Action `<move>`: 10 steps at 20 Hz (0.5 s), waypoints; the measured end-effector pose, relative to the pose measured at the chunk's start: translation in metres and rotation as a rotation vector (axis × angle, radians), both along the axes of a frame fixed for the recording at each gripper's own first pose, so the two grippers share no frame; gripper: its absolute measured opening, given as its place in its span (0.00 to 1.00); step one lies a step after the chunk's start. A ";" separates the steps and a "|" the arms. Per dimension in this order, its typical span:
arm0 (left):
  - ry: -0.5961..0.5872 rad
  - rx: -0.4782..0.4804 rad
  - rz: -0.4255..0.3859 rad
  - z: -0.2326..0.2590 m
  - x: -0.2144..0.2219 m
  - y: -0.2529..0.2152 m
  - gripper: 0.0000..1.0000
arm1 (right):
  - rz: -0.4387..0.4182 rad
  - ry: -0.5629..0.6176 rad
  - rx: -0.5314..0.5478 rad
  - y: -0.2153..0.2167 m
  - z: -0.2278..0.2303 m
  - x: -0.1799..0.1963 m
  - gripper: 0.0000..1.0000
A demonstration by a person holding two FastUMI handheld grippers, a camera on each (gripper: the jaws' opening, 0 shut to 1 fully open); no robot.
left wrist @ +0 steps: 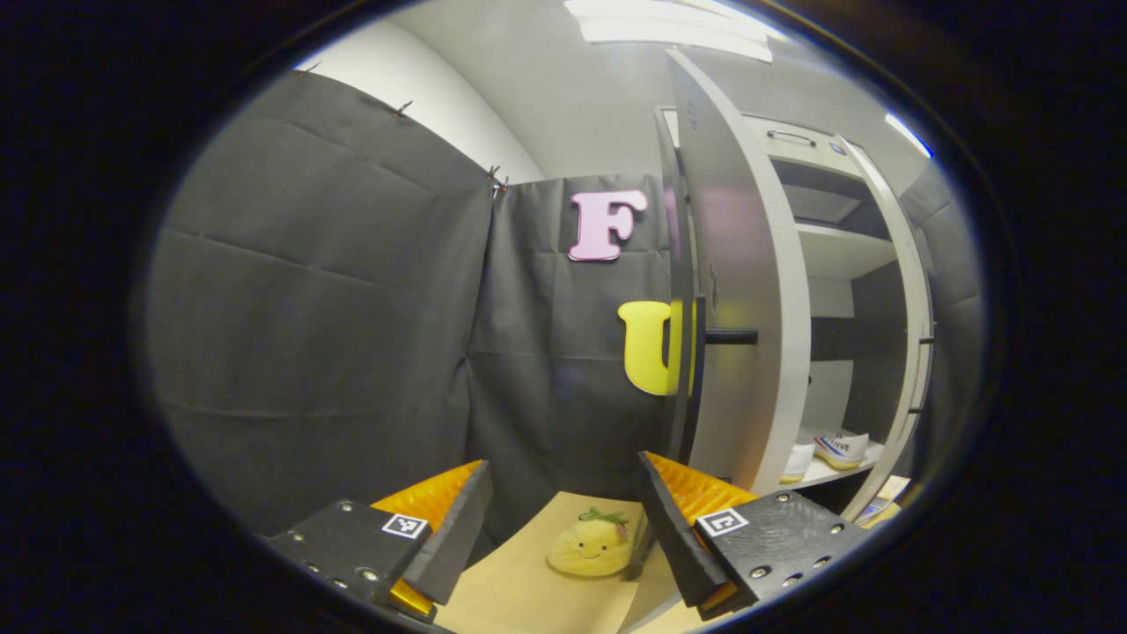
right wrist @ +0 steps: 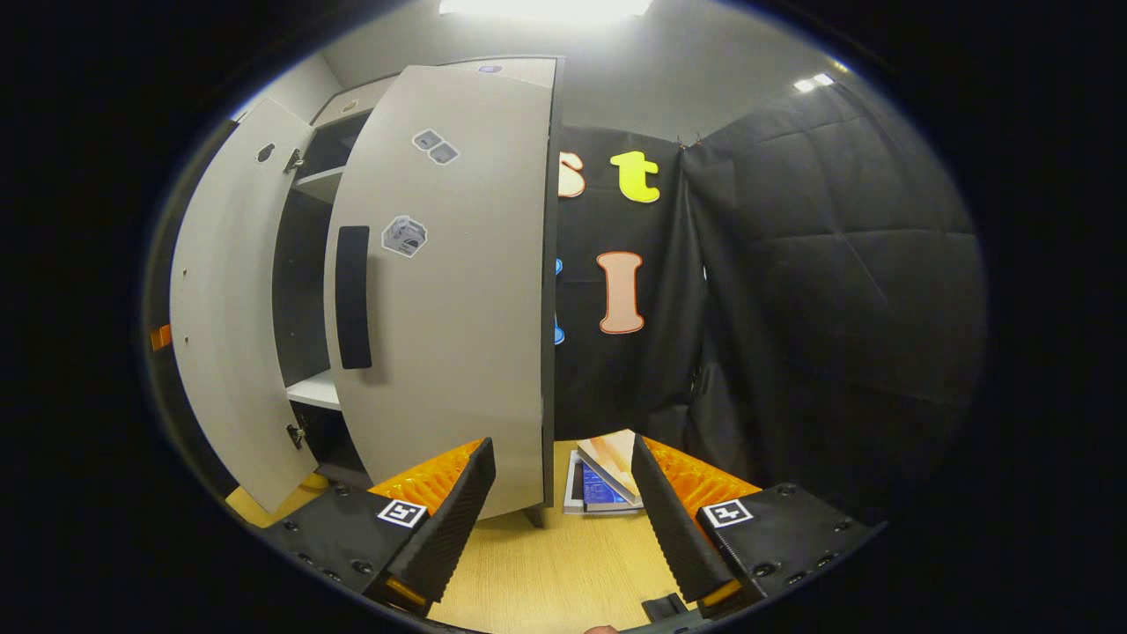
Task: Grab one shoe with the right hand and put it into the shoe cabinet, grab the other shoe with the left hand and put it into the shoe cabinet; then close the right door with the right hand and the left door with the left hand.
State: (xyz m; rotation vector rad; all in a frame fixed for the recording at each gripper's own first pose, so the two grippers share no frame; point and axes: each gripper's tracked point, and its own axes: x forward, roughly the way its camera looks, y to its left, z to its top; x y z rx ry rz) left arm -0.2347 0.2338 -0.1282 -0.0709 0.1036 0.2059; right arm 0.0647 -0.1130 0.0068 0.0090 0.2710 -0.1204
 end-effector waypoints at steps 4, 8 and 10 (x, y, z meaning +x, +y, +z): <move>-0.004 0.018 -0.035 0.005 -0.002 -0.019 0.94 | 0.010 0.004 0.010 0.000 -0.006 0.002 0.98; -0.007 0.015 -0.052 0.005 -0.002 -0.034 0.94 | 0.026 0.009 0.016 0.004 -0.011 0.004 0.98; -0.010 0.010 -0.053 0.005 -0.005 -0.038 0.94 | 0.031 0.009 0.014 0.003 -0.012 0.006 0.96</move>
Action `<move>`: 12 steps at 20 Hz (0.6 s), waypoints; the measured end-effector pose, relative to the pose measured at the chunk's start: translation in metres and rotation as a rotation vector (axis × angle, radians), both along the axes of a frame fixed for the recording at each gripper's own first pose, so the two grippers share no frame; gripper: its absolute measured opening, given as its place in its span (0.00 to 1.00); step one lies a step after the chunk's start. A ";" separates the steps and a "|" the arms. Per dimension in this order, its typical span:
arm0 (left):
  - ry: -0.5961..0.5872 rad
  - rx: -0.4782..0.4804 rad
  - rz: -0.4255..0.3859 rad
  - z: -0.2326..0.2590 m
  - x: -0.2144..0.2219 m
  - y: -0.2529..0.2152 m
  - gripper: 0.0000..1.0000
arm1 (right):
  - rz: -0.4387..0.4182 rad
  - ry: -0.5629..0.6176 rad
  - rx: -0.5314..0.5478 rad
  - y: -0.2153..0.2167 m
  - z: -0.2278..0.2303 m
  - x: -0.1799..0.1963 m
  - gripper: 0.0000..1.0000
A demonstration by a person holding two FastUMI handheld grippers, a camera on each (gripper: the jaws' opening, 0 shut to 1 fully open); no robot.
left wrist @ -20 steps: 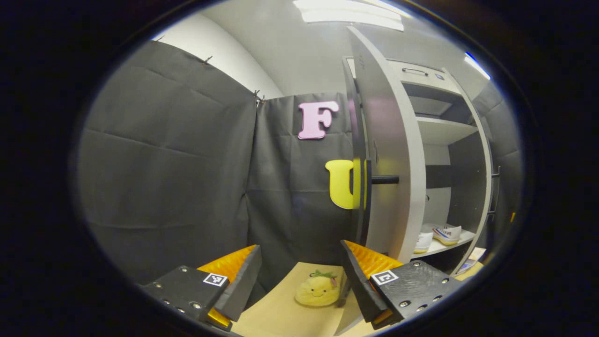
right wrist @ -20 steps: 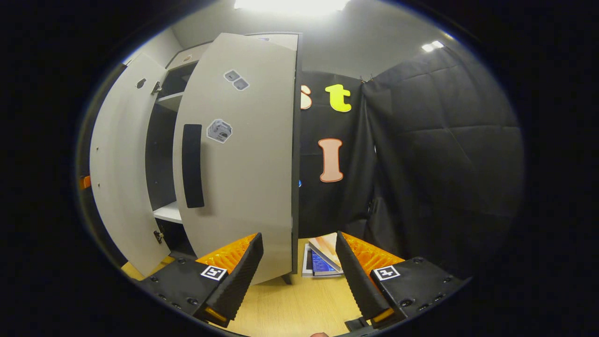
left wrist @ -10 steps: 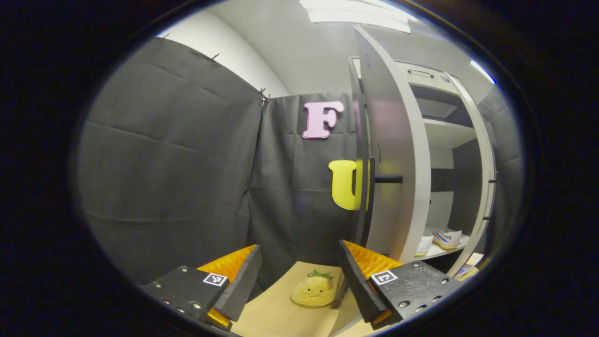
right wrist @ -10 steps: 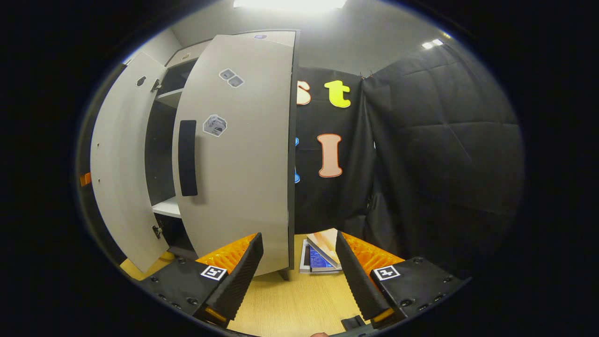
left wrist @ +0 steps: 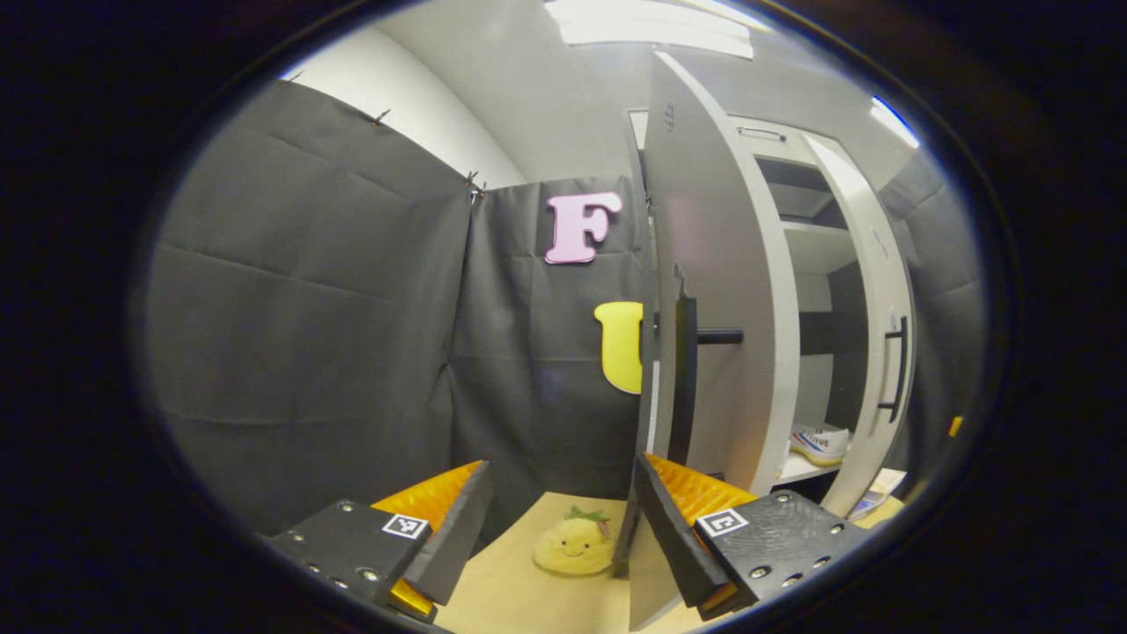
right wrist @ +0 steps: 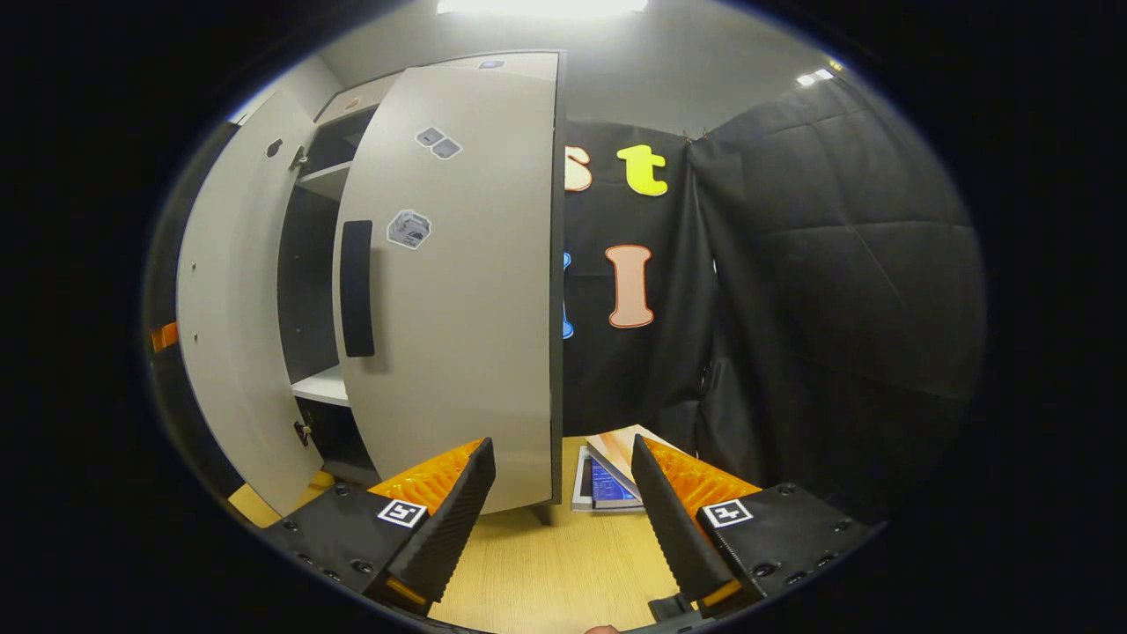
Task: Grab one shoe with the right hand and put it into the shoe cabinet, grab the other shoe with the left hand and put it into the shoe cabinet; then close the right door with the right hand and the left door with the left hand.
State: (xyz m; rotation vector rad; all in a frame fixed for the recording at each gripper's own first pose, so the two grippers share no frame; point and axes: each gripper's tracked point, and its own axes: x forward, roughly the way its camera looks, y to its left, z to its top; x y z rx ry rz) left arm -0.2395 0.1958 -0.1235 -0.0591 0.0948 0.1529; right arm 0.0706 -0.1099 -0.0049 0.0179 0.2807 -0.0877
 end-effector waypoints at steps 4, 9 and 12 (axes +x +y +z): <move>-0.003 -0.021 -0.025 -0.001 0.000 -0.015 0.94 | 0.004 0.006 0.005 -0.003 -0.003 0.001 0.98; -0.003 -0.042 -0.052 0.001 0.003 -0.035 0.94 | 0.000 0.001 0.007 -0.013 -0.003 0.001 0.98; -0.005 -0.043 -0.075 0.002 0.002 -0.050 0.94 | -0.006 -0.001 0.017 -0.020 -0.005 0.000 0.98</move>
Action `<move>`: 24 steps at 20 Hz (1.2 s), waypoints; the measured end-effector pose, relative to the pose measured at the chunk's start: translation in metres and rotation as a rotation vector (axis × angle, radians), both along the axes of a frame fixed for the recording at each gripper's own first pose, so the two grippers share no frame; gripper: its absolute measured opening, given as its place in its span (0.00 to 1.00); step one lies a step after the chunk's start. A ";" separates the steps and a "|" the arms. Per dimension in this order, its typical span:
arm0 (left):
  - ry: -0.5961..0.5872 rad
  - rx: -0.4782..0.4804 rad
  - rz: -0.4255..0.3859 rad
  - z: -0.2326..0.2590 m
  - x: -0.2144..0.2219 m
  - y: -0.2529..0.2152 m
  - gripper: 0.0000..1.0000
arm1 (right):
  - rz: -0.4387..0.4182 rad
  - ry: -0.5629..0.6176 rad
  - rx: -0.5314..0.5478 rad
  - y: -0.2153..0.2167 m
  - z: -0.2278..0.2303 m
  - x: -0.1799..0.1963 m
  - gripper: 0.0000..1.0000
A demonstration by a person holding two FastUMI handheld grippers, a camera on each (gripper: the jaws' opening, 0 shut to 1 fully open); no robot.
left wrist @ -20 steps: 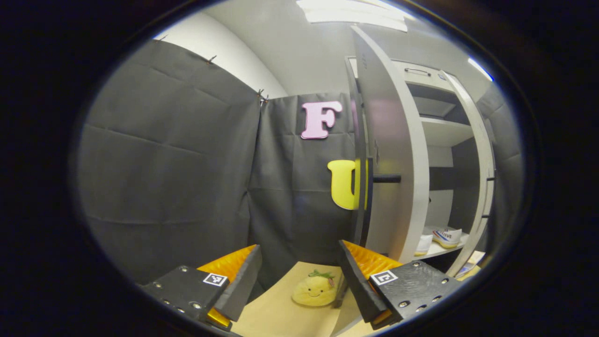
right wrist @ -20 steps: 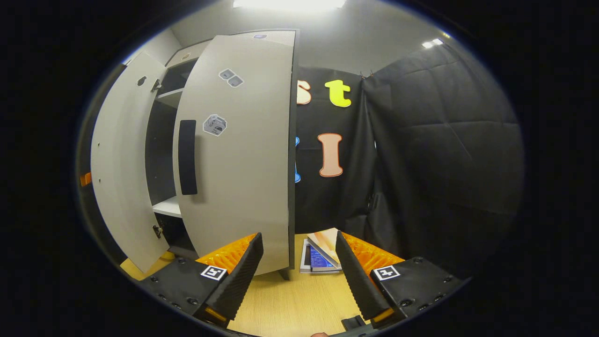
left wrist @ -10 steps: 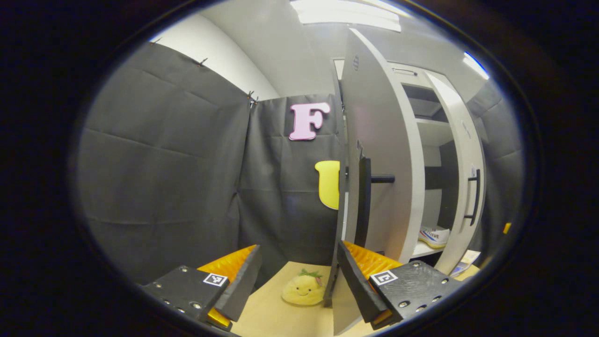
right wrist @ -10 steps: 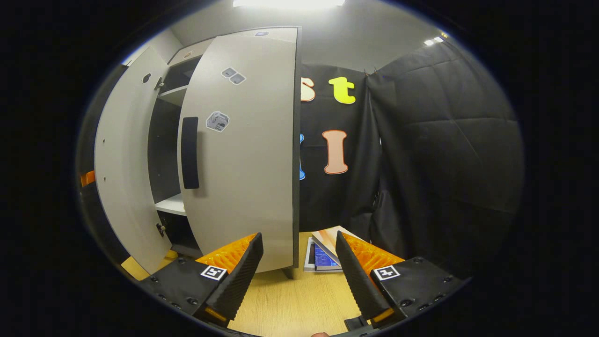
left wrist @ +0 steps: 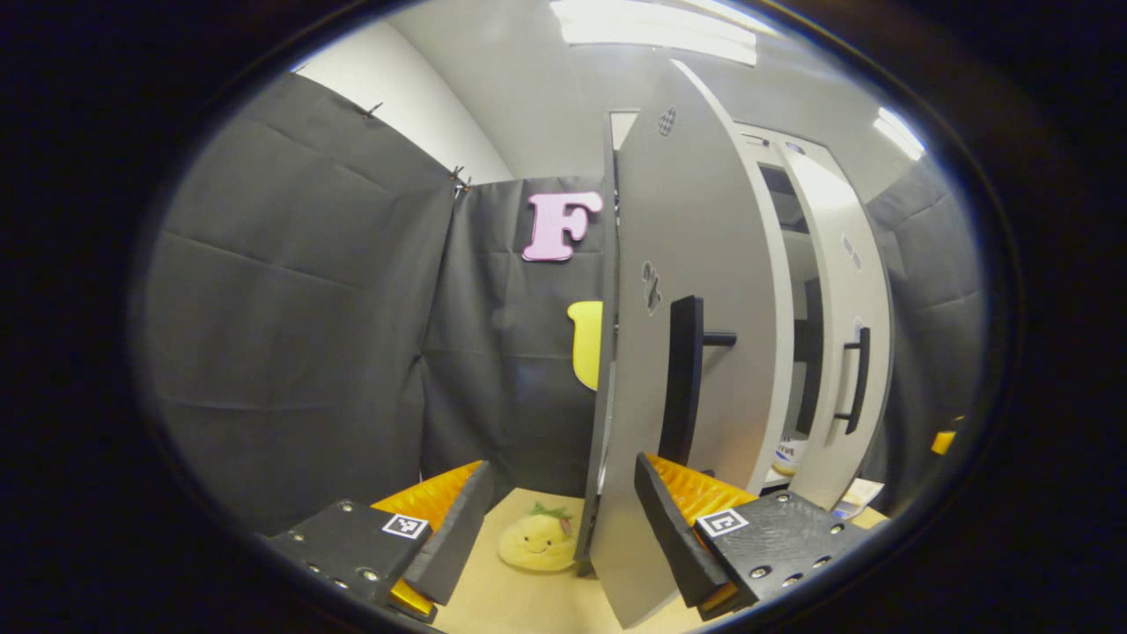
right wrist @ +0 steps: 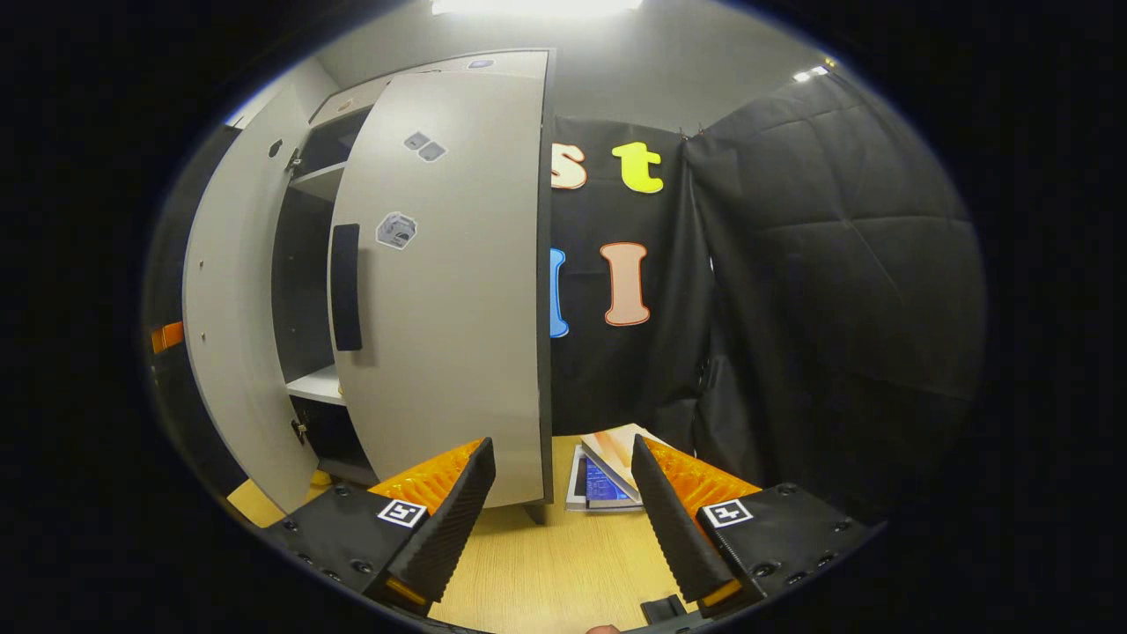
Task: Grab one shoe with the right hand and put it into the shoe cabinet, grab the other shoe with the left hand and put it into the shoe cabinet; then close the right door with the right hand and the left door with the left hand.
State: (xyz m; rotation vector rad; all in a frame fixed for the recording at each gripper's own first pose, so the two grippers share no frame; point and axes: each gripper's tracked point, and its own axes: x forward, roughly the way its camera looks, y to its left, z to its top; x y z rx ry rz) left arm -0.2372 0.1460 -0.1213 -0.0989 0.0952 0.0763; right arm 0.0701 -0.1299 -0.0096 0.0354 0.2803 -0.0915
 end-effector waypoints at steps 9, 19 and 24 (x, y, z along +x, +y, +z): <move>-0.018 -0.010 -0.106 0.008 0.028 -0.072 0.94 | -0.020 0.007 0.004 -0.032 -0.005 -0.007 0.98; -0.020 0.040 -0.134 0.005 0.003 -0.094 0.94 | 0.056 -0.010 0.043 -0.019 -0.011 -0.003 0.96; -0.013 0.046 -0.164 0.003 -0.026 -0.091 0.94 | 0.108 -0.039 0.040 0.013 0.004 -0.014 0.96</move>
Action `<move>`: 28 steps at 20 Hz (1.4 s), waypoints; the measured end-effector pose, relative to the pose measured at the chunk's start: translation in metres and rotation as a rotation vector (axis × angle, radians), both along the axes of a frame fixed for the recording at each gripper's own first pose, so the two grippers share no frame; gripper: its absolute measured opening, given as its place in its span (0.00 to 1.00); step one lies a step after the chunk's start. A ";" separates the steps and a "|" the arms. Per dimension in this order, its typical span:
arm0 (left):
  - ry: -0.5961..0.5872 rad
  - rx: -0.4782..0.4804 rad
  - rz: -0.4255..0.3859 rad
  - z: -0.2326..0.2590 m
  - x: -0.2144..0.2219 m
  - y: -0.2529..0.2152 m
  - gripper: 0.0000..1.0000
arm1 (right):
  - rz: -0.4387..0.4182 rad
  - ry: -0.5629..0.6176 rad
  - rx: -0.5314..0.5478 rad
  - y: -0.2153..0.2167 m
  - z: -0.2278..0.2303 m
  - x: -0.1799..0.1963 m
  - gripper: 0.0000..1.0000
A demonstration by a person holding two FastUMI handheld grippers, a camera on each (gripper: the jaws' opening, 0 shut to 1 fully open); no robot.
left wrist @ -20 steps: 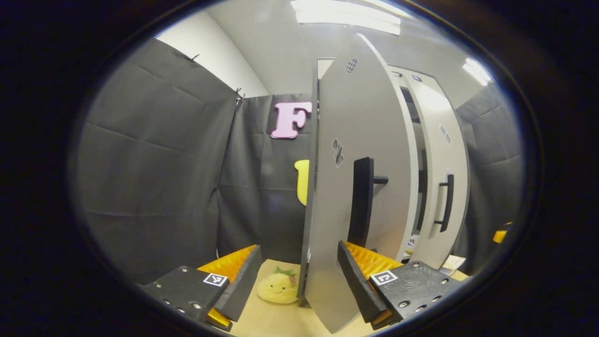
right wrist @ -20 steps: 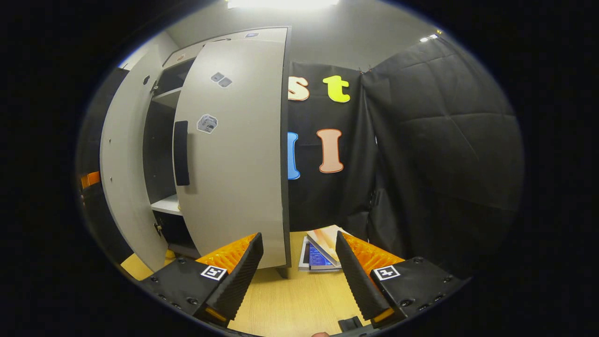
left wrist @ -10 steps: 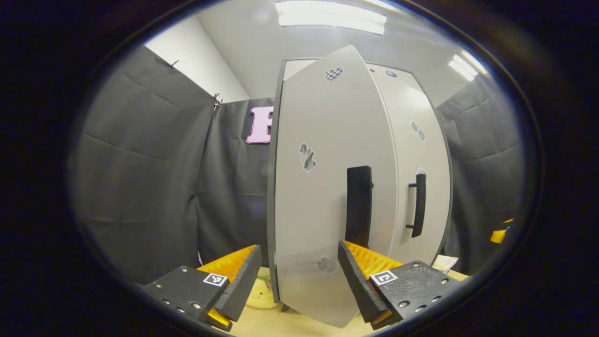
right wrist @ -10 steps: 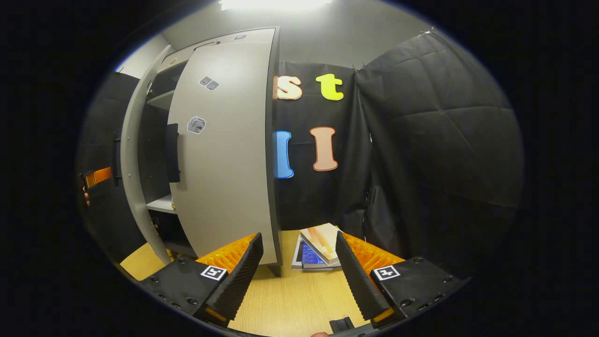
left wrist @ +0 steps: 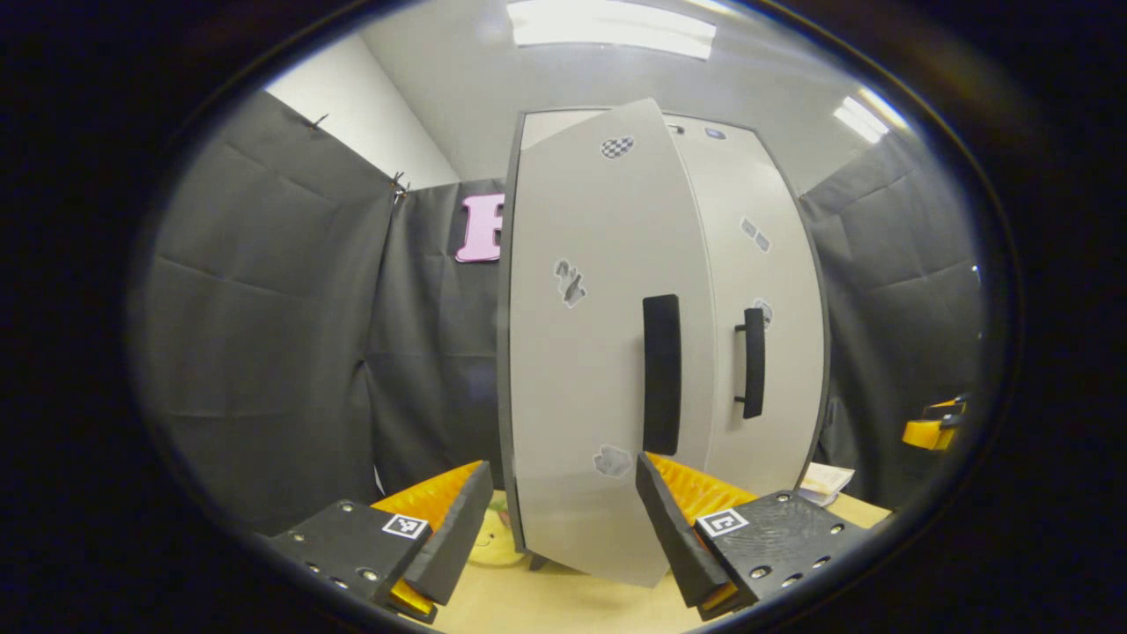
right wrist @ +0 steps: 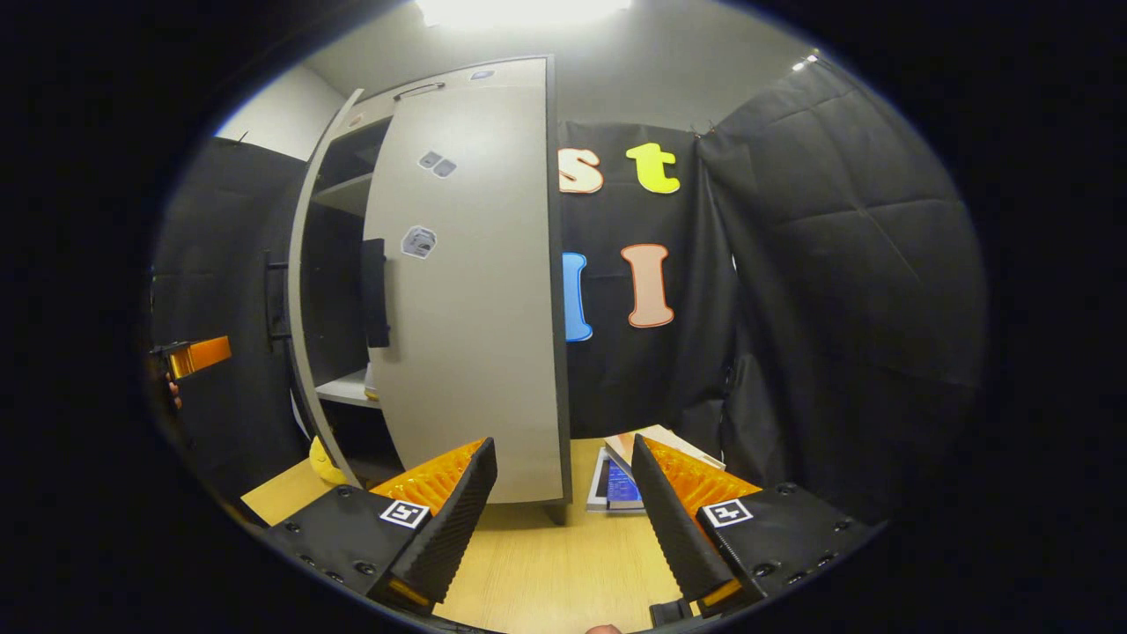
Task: Grab one shoe with the right hand and put it into the shoe cabinet, grab the other shoe with the left hand and put it into the shoe cabinet; then close the right door with the right hand and the left door with the left hand.
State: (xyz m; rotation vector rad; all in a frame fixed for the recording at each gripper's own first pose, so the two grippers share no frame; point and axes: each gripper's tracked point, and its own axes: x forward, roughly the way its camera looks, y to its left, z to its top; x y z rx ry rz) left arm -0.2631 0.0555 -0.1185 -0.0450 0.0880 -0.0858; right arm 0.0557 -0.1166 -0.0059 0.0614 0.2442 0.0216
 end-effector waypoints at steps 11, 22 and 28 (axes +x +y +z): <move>-0.039 0.002 -0.018 0.020 -0.074 0.052 0.94 | 0.013 -0.067 -0.022 0.048 0.052 -0.060 0.94; -0.030 0.034 -0.028 0.014 -0.124 0.067 0.95 | 0.018 -0.100 -0.024 0.070 0.072 -0.105 0.96; -0.032 0.035 -0.017 0.012 -0.134 0.069 0.94 | 0.012 -0.096 -0.030 0.073 0.071 -0.115 0.96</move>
